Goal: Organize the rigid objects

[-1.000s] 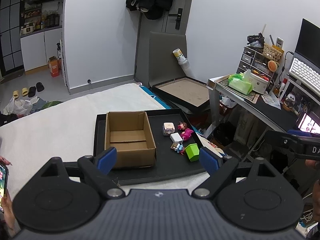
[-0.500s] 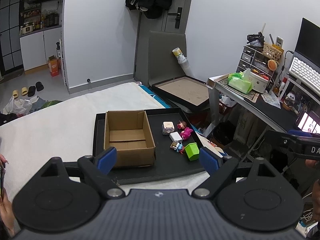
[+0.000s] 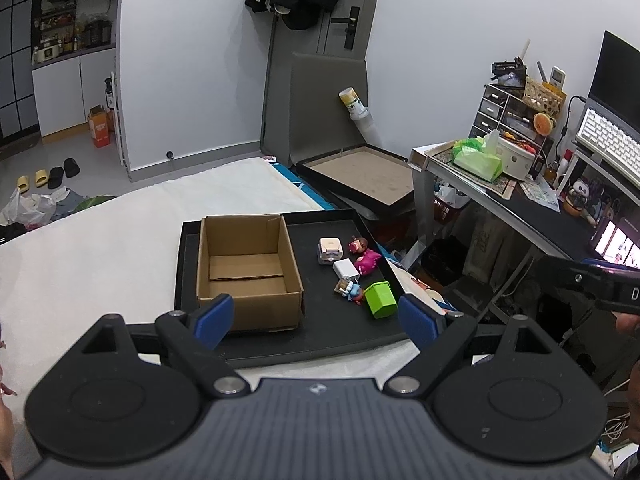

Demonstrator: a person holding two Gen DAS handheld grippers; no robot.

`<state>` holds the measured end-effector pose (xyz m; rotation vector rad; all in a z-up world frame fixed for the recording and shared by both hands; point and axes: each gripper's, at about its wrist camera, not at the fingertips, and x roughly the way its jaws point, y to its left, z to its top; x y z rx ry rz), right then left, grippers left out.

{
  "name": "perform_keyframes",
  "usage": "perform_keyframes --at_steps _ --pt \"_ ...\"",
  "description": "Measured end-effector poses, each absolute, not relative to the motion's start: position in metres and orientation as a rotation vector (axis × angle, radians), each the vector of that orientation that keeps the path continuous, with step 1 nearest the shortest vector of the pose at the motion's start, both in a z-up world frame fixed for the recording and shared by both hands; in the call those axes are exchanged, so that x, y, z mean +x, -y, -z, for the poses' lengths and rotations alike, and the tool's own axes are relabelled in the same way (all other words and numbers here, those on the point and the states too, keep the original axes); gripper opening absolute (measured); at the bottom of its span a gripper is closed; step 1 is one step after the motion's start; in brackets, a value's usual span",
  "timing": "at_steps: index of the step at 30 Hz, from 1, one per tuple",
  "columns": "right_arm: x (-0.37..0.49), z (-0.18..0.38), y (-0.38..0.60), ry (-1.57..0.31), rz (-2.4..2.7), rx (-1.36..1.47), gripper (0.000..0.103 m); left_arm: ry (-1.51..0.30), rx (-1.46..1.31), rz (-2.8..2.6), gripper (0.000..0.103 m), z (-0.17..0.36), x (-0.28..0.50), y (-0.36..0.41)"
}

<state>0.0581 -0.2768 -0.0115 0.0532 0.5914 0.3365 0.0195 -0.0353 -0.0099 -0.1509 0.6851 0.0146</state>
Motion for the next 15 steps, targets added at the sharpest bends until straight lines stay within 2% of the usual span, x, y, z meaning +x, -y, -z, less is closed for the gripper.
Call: perform_keyframes --at_steps 15 --pt "0.087 0.039 0.266 -0.652 -0.294 0.037 0.103 -0.734 -0.202 -0.055 0.088 0.042 0.057 0.014"
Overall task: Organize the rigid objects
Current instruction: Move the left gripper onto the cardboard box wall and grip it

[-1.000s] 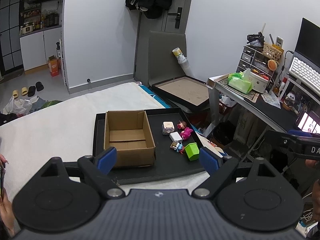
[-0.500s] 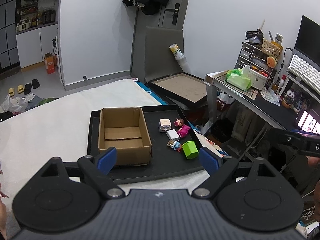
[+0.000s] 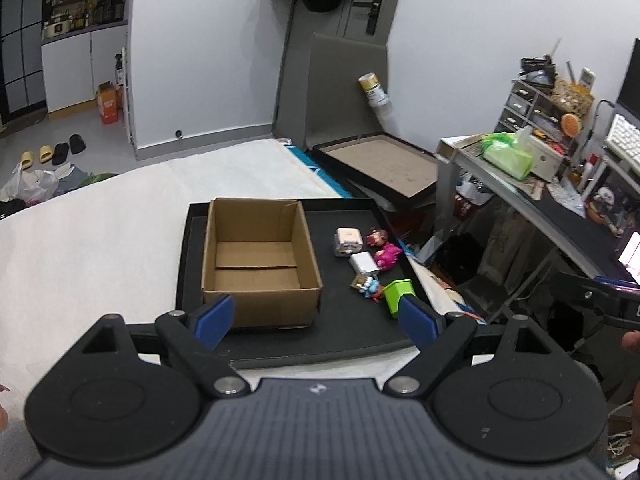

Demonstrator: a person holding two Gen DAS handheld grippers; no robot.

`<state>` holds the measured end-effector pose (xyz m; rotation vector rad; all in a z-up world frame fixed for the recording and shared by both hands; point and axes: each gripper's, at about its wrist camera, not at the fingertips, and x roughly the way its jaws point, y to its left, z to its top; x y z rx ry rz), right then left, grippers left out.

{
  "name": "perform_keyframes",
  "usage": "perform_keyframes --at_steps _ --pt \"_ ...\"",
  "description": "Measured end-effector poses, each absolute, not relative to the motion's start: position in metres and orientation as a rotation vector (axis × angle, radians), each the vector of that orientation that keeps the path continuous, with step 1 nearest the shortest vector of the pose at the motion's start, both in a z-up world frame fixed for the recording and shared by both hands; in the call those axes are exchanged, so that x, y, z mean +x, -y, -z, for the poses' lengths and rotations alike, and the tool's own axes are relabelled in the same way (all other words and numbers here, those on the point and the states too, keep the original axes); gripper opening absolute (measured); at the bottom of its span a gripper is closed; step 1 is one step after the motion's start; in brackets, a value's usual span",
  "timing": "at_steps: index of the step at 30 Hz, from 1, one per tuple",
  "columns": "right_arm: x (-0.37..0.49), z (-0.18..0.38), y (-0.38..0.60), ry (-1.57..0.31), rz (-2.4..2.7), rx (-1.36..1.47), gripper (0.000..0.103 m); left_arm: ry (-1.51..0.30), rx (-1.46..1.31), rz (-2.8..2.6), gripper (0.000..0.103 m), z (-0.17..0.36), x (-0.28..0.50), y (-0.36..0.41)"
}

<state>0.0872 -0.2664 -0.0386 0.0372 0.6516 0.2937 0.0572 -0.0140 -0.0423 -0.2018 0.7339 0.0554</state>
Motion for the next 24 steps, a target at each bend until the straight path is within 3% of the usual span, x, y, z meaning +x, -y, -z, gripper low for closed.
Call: perform_keyframes --at_steps 24 --pt "0.142 0.079 0.256 -0.699 -0.241 0.120 0.103 -0.731 -0.331 -0.143 0.088 0.084 0.118 -0.058"
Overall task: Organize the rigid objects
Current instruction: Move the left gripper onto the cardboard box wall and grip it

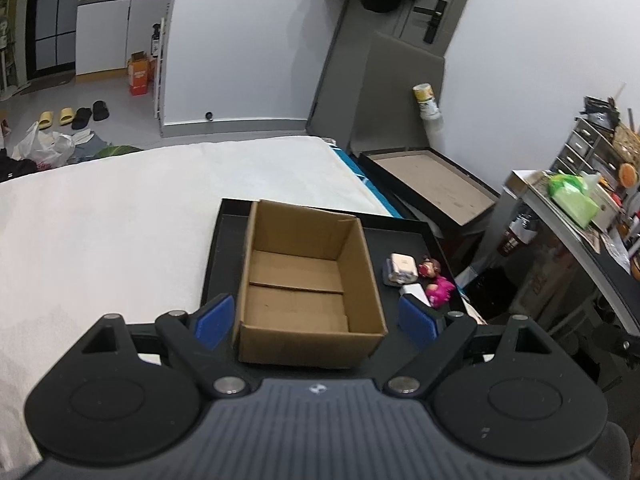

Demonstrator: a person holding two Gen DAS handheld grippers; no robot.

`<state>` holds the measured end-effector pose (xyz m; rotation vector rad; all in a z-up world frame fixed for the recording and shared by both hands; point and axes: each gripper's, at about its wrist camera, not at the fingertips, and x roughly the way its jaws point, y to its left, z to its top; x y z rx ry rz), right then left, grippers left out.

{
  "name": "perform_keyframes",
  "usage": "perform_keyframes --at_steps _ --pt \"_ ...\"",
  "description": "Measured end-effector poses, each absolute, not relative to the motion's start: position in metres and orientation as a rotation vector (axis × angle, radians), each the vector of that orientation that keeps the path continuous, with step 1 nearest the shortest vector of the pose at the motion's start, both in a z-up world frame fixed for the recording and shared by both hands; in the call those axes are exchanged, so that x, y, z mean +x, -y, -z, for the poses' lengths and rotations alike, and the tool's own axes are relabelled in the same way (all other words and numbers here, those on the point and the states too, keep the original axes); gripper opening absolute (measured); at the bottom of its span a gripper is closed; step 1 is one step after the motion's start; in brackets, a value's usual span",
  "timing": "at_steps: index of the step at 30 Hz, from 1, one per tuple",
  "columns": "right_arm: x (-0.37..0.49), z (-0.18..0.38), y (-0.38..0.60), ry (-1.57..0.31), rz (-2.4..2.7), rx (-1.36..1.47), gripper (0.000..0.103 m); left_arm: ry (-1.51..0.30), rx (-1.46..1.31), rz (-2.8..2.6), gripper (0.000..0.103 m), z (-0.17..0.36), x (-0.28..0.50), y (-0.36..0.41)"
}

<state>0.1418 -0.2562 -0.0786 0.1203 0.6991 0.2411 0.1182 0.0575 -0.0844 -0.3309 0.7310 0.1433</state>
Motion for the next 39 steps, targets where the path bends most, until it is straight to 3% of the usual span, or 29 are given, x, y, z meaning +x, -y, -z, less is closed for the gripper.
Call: perform_keyframes --at_steps 28,30,32,34,39 --pt "0.201 0.124 0.269 -0.895 -0.191 0.227 0.099 -0.780 -0.447 -0.226 0.085 0.151 0.183 -0.119" --pt "0.208 0.128 0.266 -0.916 -0.200 0.227 0.096 -0.791 -0.436 -0.241 0.084 0.156 0.185 -0.118" --pt "0.214 0.134 0.262 -0.946 -0.212 0.227 0.085 -0.798 -0.424 -0.253 0.082 0.162 0.187 -0.118" --pt "0.220 0.139 0.258 -0.976 -0.221 0.224 0.080 -0.808 -0.421 -0.248 0.079 0.166 0.190 -0.118" --pt "0.234 0.147 0.251 -1.007 -0.217 0.210 0.080 -0.805 -0.451 -0.276 0.070 0.174 0.193 -0.121"
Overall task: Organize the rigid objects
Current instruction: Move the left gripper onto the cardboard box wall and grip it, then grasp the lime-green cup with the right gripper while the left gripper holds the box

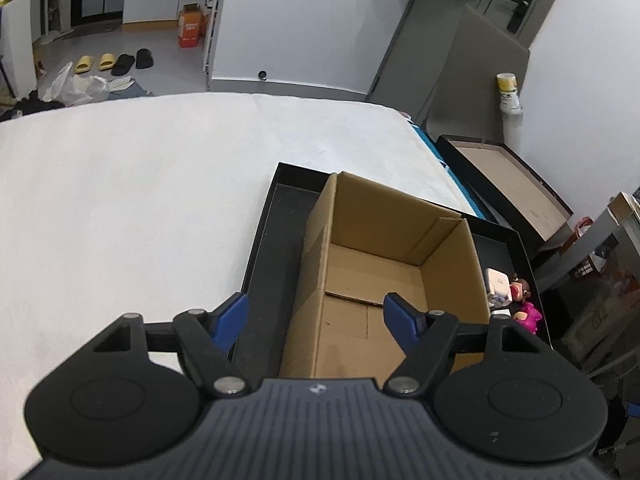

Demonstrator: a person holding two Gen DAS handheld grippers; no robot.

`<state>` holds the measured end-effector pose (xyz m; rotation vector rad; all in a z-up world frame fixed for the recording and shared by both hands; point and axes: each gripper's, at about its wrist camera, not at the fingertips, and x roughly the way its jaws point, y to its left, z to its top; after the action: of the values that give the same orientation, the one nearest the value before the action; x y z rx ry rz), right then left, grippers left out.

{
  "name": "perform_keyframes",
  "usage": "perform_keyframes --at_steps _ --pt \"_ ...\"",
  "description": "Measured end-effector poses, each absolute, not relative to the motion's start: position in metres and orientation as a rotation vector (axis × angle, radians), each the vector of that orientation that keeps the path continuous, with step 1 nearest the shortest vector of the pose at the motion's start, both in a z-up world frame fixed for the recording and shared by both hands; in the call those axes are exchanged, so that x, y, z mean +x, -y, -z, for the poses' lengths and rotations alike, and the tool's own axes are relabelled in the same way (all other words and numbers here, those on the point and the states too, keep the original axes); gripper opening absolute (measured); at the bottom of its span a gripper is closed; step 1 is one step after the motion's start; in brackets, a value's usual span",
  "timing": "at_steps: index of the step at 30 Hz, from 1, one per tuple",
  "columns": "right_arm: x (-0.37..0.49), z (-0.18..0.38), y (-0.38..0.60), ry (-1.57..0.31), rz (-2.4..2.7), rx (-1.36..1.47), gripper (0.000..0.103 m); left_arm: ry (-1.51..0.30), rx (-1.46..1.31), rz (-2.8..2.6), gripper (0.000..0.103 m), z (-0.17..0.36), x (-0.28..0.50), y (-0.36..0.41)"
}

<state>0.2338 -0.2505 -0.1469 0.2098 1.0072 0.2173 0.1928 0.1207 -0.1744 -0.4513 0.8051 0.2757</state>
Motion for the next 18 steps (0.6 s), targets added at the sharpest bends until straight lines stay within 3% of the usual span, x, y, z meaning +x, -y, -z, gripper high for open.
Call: perform_keyframes --at_steps 8,15,18 --pt "0.254 0.162 0.238 -1.051 -0.231 0.175 0.079 -0.837 -0.578 -0.256 0.050 0.194 0.202 -0.132" --pt "0.275 0.180 0.228 -1.100 -0.267 0.156 0.073 -0.884 -0.679 -0.276 0.023 0.213 0.209 -0.142" --pt "0.282 0.187 0.226 -1.121 -0.277 0.150 0.070 -0.889 -0.698 -0.274 0.021 0.216 0.210 -0.144"
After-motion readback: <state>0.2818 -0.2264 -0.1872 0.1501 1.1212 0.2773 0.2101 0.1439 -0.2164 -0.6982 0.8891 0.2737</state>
